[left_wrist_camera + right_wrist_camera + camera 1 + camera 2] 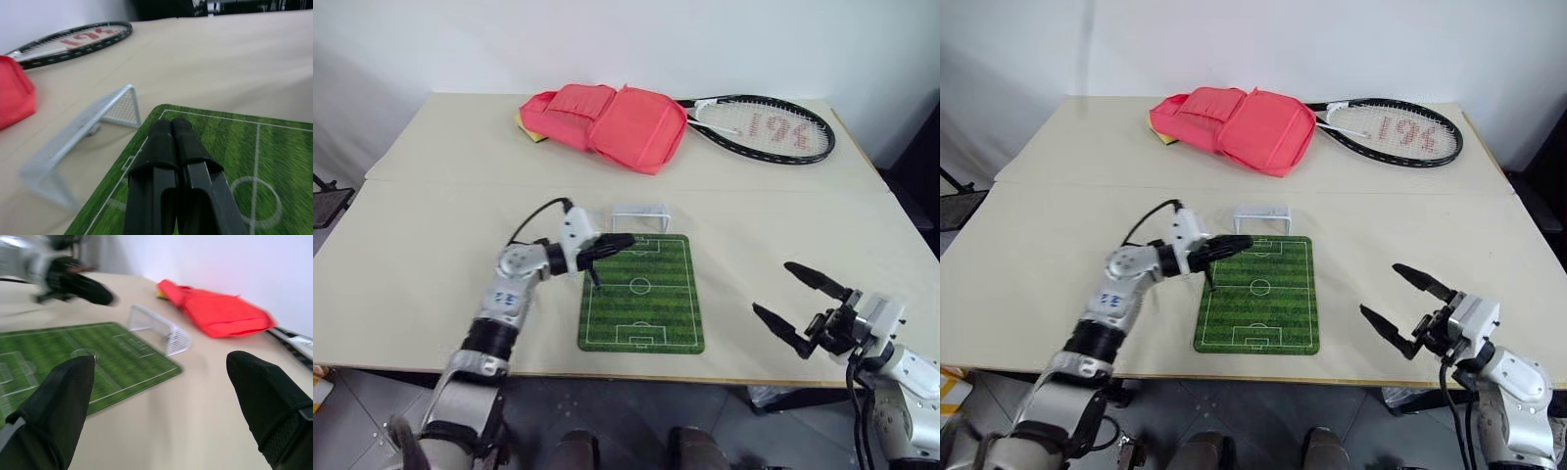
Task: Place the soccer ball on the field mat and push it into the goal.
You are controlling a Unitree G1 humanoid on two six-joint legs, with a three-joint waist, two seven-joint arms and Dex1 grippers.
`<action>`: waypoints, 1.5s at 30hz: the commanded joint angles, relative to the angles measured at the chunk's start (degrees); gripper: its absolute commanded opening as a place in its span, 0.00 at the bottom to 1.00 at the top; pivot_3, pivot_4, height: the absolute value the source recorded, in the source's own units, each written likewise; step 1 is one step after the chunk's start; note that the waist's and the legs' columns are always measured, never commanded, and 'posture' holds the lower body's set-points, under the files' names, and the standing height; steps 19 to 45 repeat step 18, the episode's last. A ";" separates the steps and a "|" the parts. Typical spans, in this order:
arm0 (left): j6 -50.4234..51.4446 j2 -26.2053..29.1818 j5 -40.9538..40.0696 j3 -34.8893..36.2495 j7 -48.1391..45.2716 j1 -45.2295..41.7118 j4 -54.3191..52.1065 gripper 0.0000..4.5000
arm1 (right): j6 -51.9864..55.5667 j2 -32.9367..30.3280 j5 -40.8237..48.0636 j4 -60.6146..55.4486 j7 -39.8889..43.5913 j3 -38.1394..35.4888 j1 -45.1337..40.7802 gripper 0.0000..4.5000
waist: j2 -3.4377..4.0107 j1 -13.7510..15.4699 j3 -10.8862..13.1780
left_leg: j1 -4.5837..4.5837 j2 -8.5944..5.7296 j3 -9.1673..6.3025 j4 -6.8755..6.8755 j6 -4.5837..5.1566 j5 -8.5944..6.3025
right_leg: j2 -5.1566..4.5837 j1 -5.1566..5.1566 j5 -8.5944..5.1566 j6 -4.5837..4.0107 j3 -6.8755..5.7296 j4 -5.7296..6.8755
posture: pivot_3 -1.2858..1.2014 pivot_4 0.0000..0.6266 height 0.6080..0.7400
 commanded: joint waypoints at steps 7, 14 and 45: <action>7.95 18.25 -11.00 21.20 -3.97 24.12 -16.59 0.01 | -1.74 1.35 0.74 4.90 1.24 -1.24 -4.61 1.00 | 0.05 -1.16 0.02 | 0.06 0.02 -0.01 -0.18 0.00 0.00 | -0.01 0.00 -0.02 -0.04 0.01 -0.02 | 0.52 0.24 1.00; 9.28 13.35 -12.67 35.50 6.79 41.75 -22.36 0.01 | -2.73 0.60 0.53 9.53 5.23 -1.17 -7.61 1.00 | 0.05 -1.38 0.04 | 0.09 0.04 0.00 -0.28 0.05 -0.03 | -0.03 0.00 -0.03 -0.06 0.04 -0.07 | 0.52 0.24 1.00; 8.76 9.72 -11.21 38.75 13.68 46.53 -26.45 0.01 | -4.18 1.34 0.31 13.73 6.59 -1.58 -9.87 1.00 | -0.02 -1.47 0.08 | 0.17 0.07 0.09 -0.44 0.07 -0.07 | -0.04 0.00 -0.04 -0.08 0.04 -0.17 | 0.52 0.24 1.00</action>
